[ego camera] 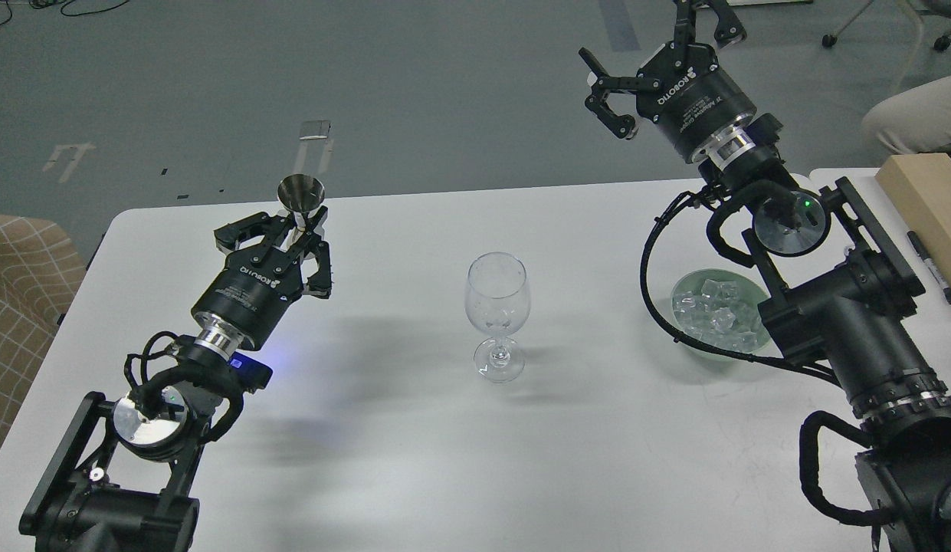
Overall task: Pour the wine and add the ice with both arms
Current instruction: 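Carry the jigger with the left gripper toward the wine glass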
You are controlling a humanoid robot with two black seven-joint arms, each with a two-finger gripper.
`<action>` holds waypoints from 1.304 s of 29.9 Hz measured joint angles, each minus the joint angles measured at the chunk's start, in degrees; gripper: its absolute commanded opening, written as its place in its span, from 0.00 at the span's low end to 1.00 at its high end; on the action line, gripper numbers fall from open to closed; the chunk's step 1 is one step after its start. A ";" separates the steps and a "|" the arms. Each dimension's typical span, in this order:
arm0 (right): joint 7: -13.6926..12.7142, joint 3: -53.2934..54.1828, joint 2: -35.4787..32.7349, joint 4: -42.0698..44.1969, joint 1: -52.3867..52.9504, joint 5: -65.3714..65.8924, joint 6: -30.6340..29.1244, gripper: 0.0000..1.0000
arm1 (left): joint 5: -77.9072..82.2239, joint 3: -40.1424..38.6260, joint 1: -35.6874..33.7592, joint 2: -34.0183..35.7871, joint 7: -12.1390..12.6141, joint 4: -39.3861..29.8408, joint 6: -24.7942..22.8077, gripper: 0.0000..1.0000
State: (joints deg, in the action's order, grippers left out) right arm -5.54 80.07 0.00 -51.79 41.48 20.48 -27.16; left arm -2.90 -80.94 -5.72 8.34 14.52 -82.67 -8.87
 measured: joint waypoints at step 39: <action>0.00 0.00 0.00 0.11 -0.13 0.00 0.00 1.00 | 0.44 10.68 -6.68 2.22 2.74 -1.09 -0.49 0.10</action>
State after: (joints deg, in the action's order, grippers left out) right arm -5.53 80.07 0.00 -51.68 41.35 20.48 -27.16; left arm -2.46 -70.25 -12.41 10.56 17.26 -83.76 -9.36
